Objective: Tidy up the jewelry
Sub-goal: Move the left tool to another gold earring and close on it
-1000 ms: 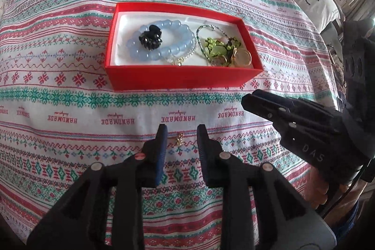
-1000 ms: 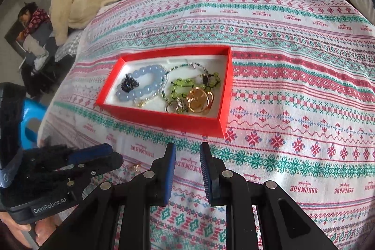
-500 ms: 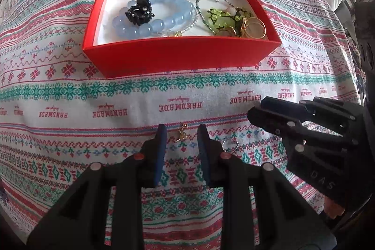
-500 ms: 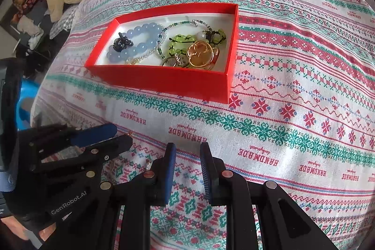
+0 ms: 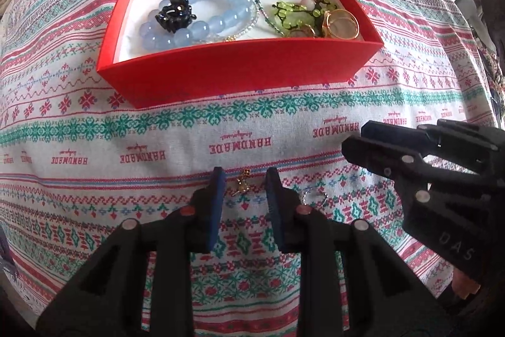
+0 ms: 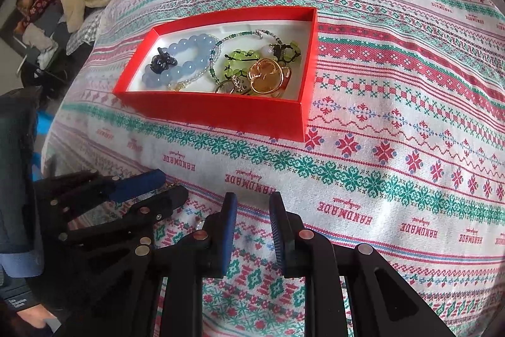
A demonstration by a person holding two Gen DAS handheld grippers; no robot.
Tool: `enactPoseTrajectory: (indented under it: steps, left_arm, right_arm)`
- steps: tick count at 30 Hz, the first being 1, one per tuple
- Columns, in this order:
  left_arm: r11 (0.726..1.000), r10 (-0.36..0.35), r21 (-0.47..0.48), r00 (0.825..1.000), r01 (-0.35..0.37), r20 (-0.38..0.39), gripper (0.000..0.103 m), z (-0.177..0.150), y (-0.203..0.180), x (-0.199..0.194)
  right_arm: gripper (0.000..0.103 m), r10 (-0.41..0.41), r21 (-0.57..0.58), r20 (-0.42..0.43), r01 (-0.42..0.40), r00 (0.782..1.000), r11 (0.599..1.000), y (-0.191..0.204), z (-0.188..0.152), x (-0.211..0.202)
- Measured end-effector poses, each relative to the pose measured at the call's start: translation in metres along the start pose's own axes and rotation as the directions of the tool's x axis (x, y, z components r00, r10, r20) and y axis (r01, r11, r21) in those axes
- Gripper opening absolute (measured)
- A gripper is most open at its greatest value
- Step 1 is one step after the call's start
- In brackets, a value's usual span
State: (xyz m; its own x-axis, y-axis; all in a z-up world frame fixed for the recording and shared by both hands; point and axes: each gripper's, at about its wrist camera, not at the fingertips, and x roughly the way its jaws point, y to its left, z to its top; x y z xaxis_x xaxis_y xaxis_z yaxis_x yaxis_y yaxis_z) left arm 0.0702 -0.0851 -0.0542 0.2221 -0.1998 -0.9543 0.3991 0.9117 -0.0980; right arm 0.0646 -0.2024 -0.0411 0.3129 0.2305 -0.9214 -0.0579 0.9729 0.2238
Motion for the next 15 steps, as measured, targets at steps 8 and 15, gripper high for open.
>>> enactPoseTrajectory:
  steps: [8,15]
  left_arm:
    - [1.0,-0.01,-0.027,1.0,0.011,0.005,0.008,0.003,0.004,0.0]
    - [0.995,-0.036,-0.089,0.999,0.038,0.028,0.008,0.002,0.023,-0.012]
  right_arm:
    - [0.022,0.005,-0.012,-0.008,-0.005,1.0,1.0,0.005,-0.001,0.002]
    - [0.022,0.05,-0.051,-0.05,-0.052,0.998,0.997,0.019,-0.006,0.011]
